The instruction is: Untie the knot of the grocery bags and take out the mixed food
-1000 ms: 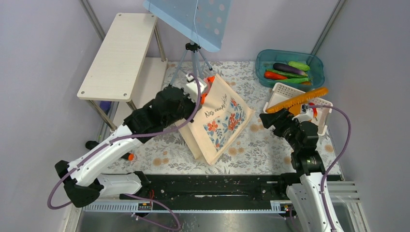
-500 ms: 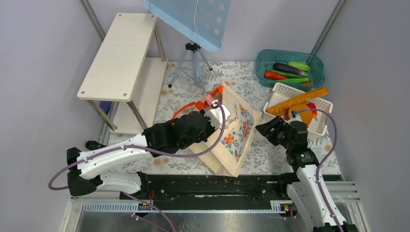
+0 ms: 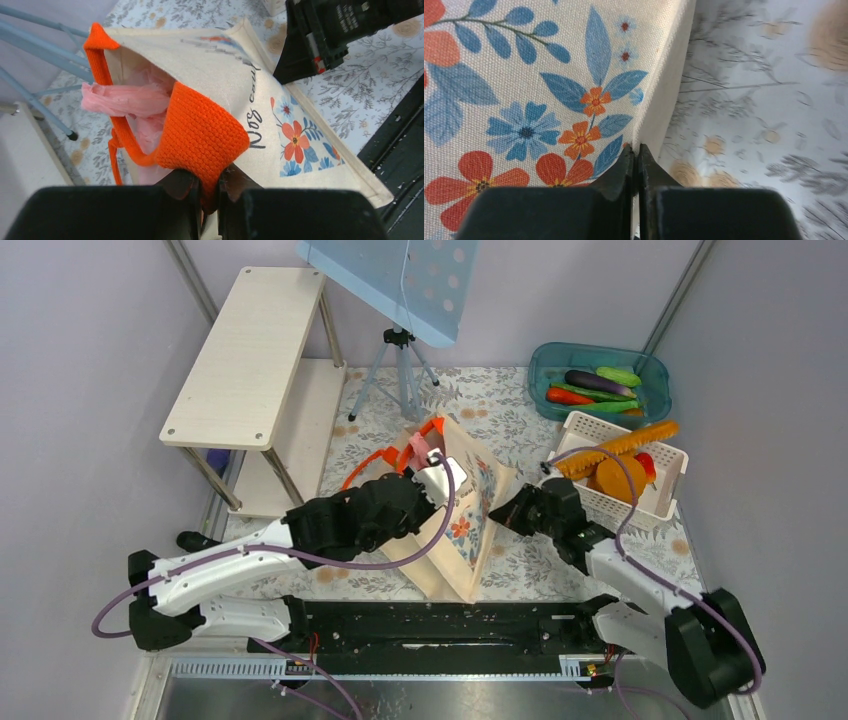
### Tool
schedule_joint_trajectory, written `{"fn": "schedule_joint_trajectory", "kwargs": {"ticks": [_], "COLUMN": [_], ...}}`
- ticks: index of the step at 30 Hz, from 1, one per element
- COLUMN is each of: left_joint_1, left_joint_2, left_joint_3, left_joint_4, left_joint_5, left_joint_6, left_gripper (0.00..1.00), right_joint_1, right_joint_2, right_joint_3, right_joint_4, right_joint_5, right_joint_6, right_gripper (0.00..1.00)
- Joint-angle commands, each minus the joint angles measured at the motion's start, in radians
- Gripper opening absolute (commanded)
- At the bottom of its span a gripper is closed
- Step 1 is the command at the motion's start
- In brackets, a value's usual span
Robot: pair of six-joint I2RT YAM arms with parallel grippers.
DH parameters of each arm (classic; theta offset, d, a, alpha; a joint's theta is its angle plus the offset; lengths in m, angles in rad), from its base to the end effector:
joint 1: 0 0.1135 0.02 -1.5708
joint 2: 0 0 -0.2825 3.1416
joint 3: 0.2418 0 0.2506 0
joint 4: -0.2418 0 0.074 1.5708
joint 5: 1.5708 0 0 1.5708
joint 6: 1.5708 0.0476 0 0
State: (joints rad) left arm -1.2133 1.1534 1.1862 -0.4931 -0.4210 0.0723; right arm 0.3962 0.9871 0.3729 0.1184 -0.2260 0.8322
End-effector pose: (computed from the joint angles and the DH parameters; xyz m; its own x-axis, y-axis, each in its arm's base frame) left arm 0.1064 -0.2292 0.3875 -0.1025 0.4629 -0.8805 0.7362 0.6306 0.2458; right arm 0.1837 0.0884 0.2008 -0.7080 0.4850 -0.5134 -0.0511 0.6898 0.7222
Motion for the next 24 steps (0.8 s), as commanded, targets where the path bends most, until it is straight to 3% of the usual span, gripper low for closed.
{"fn": "schedule_joint_trajectory", "kwargs": {"ticks": [1, 5, 9, 13, 16, 19, 21, 24], "left_joint_1": [-0.003, -0.003, -0.003, -0.003, -0.009, -0.015, -0.017, -0.029], "left_joint_2": [-0.094, -0.091, -0.059, -0.009, 0.045, 0.077, 0.093, 0.105], "left_joint_3": [0.142, 0.189, 0.158, 0.078, 0.066, 0.066, 0.062, 0.025], "left_joint_4": [0.104, 0.095, 0.073, 0.096, 0.098, 0.113, 0.128, 0.192], "left_joint_5": [-0.082, -0.021, 0.13, 0.303, 0.355, 0.37, 0.388, 0.383], "left_joint_6": [0.081, 0.095, 0.043, -0.025, -0.065, -0.109, -0.147, -0.199], "left_gripper": [0.0, 0.0, 0.0, 0.0, 0.0, 0.0, 0.0, 0.0], "right_joint_1": [0.107, 0.131, 0.13, 0.13, 0.13, 0.13, 0.13, 0.129], "right_joint_2": [0.15, 0.294, 0.408, 0.429, 0.399, 0.326, 0.267, 0.167], "right_joint_3": [0.097, 0.185, 0.208, 0.155, 0.118, 0.11, 0.112, 0.121], "right_joint_4": [0.129, 0.198, 0.197, 0.212, 0.197, 0.12, 0.044, -0.096], "right_joint_5": [0.04, 0.039, 0.118, 0.166, 0.194, 0.22, 0.274, 0.363], "right_joint_6": [-0.001, -0.028, -0.063, -0.061, -0.063, -0.099, -0.129, -0.17], "right_gripper": [0.0, 0.0, 0.0, 0.0, 0.02, 0.26, 0.52, 0.76]}}
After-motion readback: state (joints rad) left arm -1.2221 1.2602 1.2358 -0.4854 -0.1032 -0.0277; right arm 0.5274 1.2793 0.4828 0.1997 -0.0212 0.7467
